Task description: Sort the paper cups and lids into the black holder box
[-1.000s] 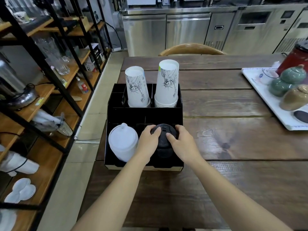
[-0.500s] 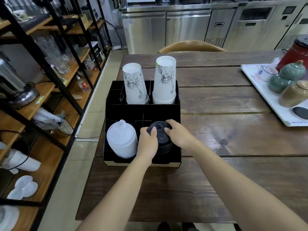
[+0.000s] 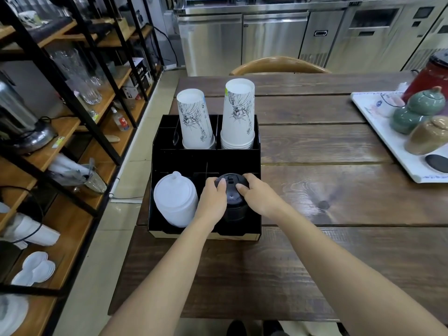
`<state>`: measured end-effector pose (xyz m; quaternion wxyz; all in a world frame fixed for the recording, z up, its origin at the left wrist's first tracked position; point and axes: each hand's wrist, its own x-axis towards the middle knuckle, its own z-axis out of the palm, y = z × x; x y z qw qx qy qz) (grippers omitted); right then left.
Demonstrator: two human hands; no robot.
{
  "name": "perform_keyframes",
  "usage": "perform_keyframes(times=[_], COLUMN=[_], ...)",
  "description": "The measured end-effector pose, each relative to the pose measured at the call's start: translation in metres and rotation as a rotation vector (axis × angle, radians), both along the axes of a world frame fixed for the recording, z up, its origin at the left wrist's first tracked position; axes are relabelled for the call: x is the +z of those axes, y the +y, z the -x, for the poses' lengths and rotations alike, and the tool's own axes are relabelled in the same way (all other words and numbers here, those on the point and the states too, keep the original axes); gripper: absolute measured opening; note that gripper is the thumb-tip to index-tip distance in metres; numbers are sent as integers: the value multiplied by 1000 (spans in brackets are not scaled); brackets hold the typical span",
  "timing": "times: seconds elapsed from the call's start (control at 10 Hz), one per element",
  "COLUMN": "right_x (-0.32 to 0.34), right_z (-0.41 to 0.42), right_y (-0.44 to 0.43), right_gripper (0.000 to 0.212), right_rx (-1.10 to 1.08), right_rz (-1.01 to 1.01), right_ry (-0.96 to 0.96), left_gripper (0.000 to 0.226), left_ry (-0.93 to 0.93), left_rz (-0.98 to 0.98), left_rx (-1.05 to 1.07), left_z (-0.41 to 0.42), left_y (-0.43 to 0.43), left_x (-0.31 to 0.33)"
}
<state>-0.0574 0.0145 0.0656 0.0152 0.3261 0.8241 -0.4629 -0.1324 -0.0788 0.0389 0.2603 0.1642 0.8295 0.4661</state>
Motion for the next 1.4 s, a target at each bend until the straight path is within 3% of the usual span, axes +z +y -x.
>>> perform_keyframes(times=[0.2,0.4,0.5,0.7,0.9,1.1,1.3,1.4], right_x=[5,25,28,15,11,6,4,6], right_z=[4,22,35,64,77,77,77,77], right_y=[2,-7,-17,-39,-52,-57,-58,-55], right_gripper=[53,39,34,36,33,31,30,37], right_rx=[32,35,173,476,607,638,620,579], right_rz=[-136,-342,-406,-705,-771,-833,-838,-773], right_ry=[46,221,207,41,-45,-92,-102,-64], left_gripper=[37,30,35,41,49,51,50,48], left_ry=[140,322,417,345,263,333,380,361], left_rz=[-6,-140,-81,15,97,188,207,101], left_rx=[12,160,262,232,87,-93,-112,-7], left_z=[3,22,42,55,57,67,69,68], left_y=[-5,-30,-51,-83,-86,-90,-91,-92], left_x=[15,36,35,13,-5,-13,-16,-13])
